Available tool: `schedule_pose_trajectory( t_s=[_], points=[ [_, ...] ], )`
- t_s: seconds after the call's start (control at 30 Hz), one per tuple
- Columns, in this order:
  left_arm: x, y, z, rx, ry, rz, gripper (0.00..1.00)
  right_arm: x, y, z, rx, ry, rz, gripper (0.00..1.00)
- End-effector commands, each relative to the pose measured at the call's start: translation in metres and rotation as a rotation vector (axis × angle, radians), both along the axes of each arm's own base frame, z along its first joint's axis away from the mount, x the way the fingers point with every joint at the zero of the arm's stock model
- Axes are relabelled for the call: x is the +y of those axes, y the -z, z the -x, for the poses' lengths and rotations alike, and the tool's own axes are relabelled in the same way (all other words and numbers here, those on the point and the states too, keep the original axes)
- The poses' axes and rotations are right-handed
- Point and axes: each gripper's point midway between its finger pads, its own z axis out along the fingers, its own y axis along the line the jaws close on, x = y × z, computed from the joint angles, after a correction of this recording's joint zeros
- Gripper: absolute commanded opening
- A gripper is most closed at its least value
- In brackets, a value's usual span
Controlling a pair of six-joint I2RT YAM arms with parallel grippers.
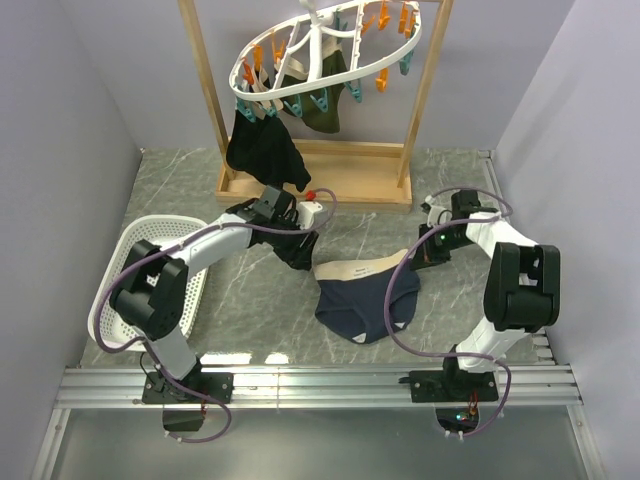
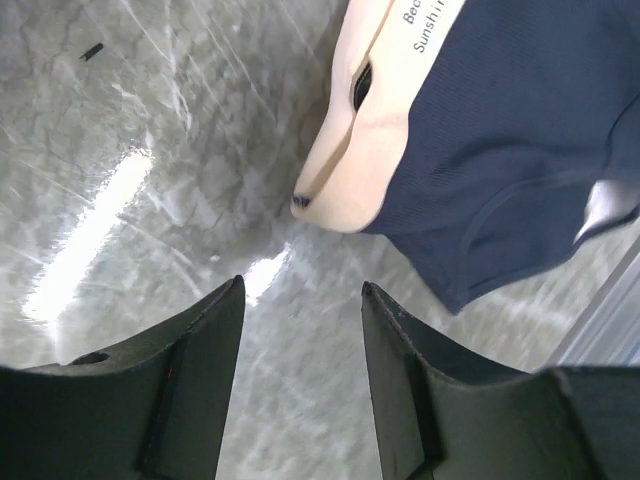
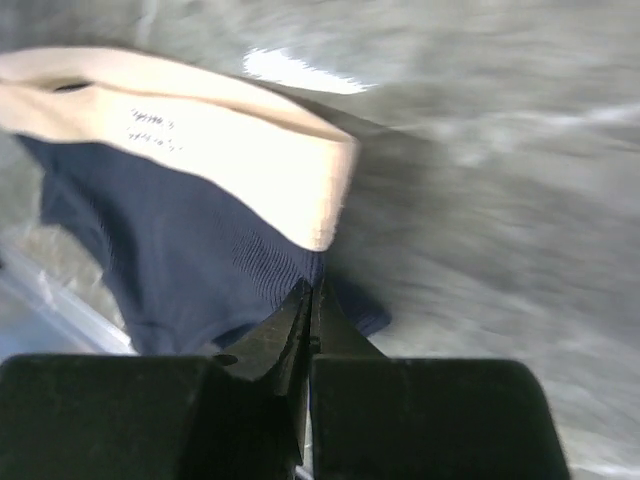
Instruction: Clip the underwear to the hanger
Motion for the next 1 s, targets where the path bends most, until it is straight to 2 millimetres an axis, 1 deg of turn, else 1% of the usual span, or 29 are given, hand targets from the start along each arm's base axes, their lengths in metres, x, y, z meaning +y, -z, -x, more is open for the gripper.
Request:
schedule_pose_trajectory(
  t_s=[0.0,0.03,0.13,0.17,0.2,0.23,0.27,0.3,0.37,0.4,0.43,0.47,0.5,0.53,0.6,0.63,0.67,0.7,0.73,0.77,0.8,0.83,0.87,0.93,0.97],
  points=[
    [-0.019,-0.012,-0.014,0.03,-0.179,0.098,0.56,-0.02,0.004,-0.016,-0.054,0.07,0.078,0.0],
    [-0.019,-0.006,-0.014,0.051,-0.196,0.093,0.56,-0.026,0.006,-0.019,-0.056,0.098,0.106,0.0],
    [-0.026,0.01,-0.009,0.14,-0.22,0.118,0.56,-0.037,0.015,-0.018,-0.037,0.132,0.147,0.0],
    [-0.033,0.01,-0.008,0.164,-0.224,0.151,0.56,-0.037,0.018,-0.016,-0.02,0.128,0.148,0.0],
    [-0.035,0.017,-0.01,0.18,-0.23,0.154,0.56,-0.037,0.021,-0.015,-0.004,0.127,0.145,0.0],
    [-0.038,0.02,-0.01,0.203,-0.252,0.162,0.56,-0.034,0.023,-0.01,0.028,0.121,0.136,0.02],
    [-0.041,0.019,-0.014,0.205,-0.254,0.174,0.55,-0.034,0.026,-0.011,0.05,0.121,0.134,0.06],
    [-0.045,0.023,-0.019,0.203,-0.261,0.179,0.55,-0.035,0.028,-0.01,0.065,0.123,0.136,0.09],
    [-0.049,0.027,-0.025,0.214,-0.286,0.191,0.53,-0.038,0.029,-0.012,0.069,0.139,0.143,0.23],
    [-0.053,0.026,-0.029,0.208,-0.286,0.207,0.53,-0.039,0.029,-0.013,0.06,0.142,0.144,0.3],
    [-0.055,0.028,-0.03,0.223,-0.297,0.209,0.51,-0.04,0.029,-0.016,0.054,0.154,0.147,0.42],
    [-0.059,0.026,-0.034,0.225,-0.3,0.218,0.5,-0.038,0.028,-0.02,0.052,0.154,0.132,0.46],
    [-0.06,0.032,-0.034,0.25,-0.303,0.213,0.48,-0.037,0.028,-0.021,0.056,0.153,0.124,0.48],
    [-0.063,0.033,-0.034,0.256,-0.297,0.215,0.42,-0.035,0.028,-0.023,0.065,0.155,0.115,0.5],
    [-0.067,0.029,-0.038,0.243,-0.294,0.214,0.3,-0.035,0.03,-0.029,0.071,0.158,0.104,0.51],
    [-0.067,0.029,-0.042,0.205,-0.304,0.197,0.2,-0.034,0.03,-0.031,0.066,0.161,0.102,0.5],
    [-0.077,0.018,-0.04,0.165,-0.282,0.195,0.16,-0.034,0.032,-0.033,0.068,0.158,0.098,0.48],
    [-0.083,0.014,-0.04,0.133,-0.272,0.185,0.12,-0.032,0.033,-0.033,0.071,0.153,0.083,0.46],
    [-0.094,0.008,-0.037,0.08,-0.258,0.159,0.06,-0.03,0.034,-0.033,0.078,0.152,0.072,0.41],
    [-0.101,0.005,-0.035,0.061,-0.249,0.151,0.03,-0.027,0.037,-0.034,0.095,0.144,0.056,0.35],
    [-0.108,0.005,-0.031,0.049,-0.241,0.14,0.01,-0.024,0.038,-0.032,0.11,0.131,0.035,0.22],
    [-0.115,0.004,-0.026,0.044,-0.221,0.132,0.0,-0.023,0.039,-0.032,0.118,0.127,0.029,0.16],
    [-0.131,0.002,-0.012,0.05,-0.173,0.138,0.0,-0.024,0.04,-0.032,0.12,0.124,0.028,0.1],
    [-0.144,0.001,-0.002,0.056,-0.138,0.145,0.0,-0.026,0.041,-0.031,0.12,0.128,0.03,0.0],
    [-0.151,0.007,0.009,0.064,-0.113,0.129,0.0,-0.027,0.039,-0.032,0.112,0.129,0.027,0.0]
  ],
)
